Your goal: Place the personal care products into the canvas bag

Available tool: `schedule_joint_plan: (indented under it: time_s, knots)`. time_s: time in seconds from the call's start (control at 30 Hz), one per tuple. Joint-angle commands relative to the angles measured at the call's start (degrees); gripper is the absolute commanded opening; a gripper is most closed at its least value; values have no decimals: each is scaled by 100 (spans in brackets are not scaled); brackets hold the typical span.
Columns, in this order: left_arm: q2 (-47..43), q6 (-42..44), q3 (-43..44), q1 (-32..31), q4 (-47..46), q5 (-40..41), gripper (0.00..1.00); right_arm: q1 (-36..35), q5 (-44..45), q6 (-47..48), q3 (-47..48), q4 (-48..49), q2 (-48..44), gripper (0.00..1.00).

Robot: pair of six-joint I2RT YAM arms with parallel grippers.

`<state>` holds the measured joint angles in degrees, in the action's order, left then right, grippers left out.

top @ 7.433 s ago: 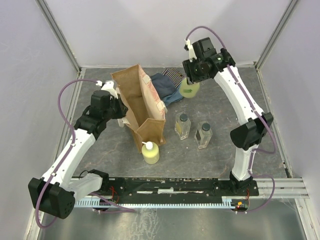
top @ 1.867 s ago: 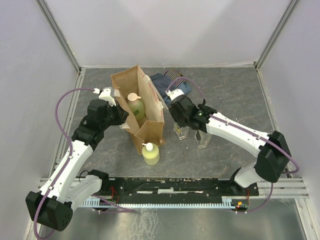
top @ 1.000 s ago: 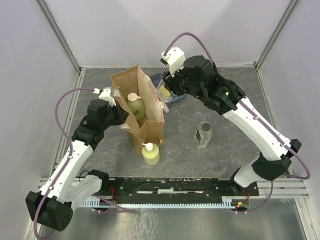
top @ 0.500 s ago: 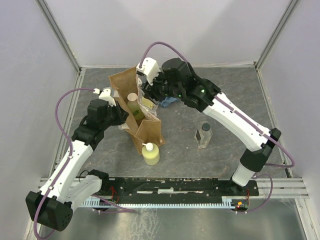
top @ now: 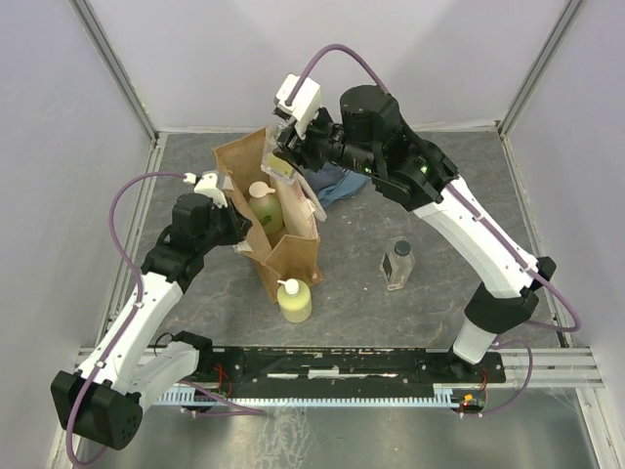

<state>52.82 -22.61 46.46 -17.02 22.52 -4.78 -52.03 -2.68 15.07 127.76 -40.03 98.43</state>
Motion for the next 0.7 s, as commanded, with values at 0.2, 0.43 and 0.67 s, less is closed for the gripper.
schedule_joint_plan:
  time_s: [0.2, 0.43, 0.67]
  knots:
    - [-202, 11, 7, -25, 16, -163, 21, -35, -882, -135, -499, 1372, -1, 0]
    - [-360, 37, 141, -29, 233, -216, 22, -35, -987, -110, -604, 1249, 668, 0]
    - [-515, 37, 107, -30, 312, -254, 22, -35, -1066, -44, -522, 1228, 1328, 0]
